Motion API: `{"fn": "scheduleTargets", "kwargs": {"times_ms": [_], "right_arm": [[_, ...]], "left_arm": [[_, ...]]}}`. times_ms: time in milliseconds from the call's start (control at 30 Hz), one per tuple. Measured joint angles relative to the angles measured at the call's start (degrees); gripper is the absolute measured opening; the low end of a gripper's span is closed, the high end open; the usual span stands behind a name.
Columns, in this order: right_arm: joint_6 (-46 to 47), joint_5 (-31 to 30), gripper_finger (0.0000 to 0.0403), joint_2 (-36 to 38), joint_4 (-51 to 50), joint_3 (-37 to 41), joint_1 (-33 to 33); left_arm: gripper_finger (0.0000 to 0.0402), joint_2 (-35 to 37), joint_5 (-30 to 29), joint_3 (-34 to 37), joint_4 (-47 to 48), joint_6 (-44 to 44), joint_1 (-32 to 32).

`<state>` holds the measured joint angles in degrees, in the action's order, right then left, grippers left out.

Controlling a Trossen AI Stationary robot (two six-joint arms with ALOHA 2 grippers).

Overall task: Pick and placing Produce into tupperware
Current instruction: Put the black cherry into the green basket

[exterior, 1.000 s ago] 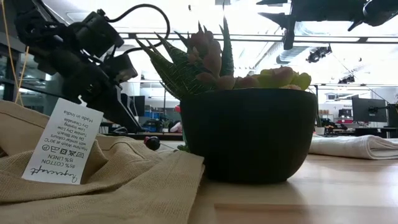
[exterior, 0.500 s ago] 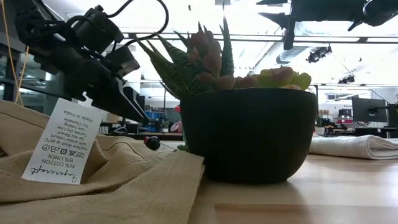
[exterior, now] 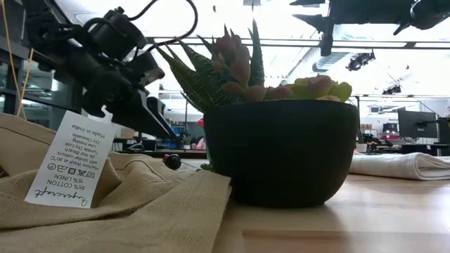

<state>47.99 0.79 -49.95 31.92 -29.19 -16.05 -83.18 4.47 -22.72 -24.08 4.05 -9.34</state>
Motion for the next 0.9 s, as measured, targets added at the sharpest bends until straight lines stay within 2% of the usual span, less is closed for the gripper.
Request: {"fn": "scheduleTargets", "kwargs": {"times_ms": [333,900], "right_arm": [[0.09,0.01,0.0079,0.01,0.0,0.0,0.0],[0.04,0.03,0.0079,0.01,-0.44,0.0,0.0]], "left_arm": [[0.0182,-6.25,1.97,-1.85,0.21,0.17,0.02],[0.0182,-9.83,2.58,-3.56,-0.04,0.63,0.0]]}}
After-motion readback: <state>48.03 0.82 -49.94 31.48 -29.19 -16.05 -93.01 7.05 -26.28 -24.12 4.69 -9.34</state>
